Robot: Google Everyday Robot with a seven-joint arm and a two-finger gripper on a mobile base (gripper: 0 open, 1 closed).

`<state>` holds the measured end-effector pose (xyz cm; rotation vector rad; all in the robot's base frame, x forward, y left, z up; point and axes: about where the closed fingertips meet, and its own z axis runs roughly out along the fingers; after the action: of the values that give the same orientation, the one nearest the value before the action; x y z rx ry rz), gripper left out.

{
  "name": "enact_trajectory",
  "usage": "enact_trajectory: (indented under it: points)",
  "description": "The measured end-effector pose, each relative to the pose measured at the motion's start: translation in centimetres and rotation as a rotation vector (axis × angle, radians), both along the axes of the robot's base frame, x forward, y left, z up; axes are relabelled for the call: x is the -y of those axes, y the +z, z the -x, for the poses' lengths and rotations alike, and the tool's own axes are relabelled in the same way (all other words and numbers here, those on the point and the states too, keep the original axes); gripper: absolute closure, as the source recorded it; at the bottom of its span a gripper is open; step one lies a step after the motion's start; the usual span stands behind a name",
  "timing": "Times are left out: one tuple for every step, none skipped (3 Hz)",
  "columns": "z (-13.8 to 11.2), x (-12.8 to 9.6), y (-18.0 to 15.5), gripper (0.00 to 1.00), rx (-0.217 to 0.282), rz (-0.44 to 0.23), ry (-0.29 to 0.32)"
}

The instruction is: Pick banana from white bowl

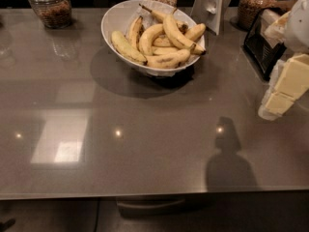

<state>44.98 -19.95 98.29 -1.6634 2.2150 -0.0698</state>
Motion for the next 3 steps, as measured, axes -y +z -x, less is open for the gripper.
enact_trajectory:
  points:
    - [-3.0,-3.6,1.8,0.00,0.057,-0.125,-0.010]
    - [-5.8,-5.8,3.7,0.00,0.101,-0.291,-0.038]
    - [-8.6,-8.2,5.2,0.00,0.113,-0.473,-0.066]
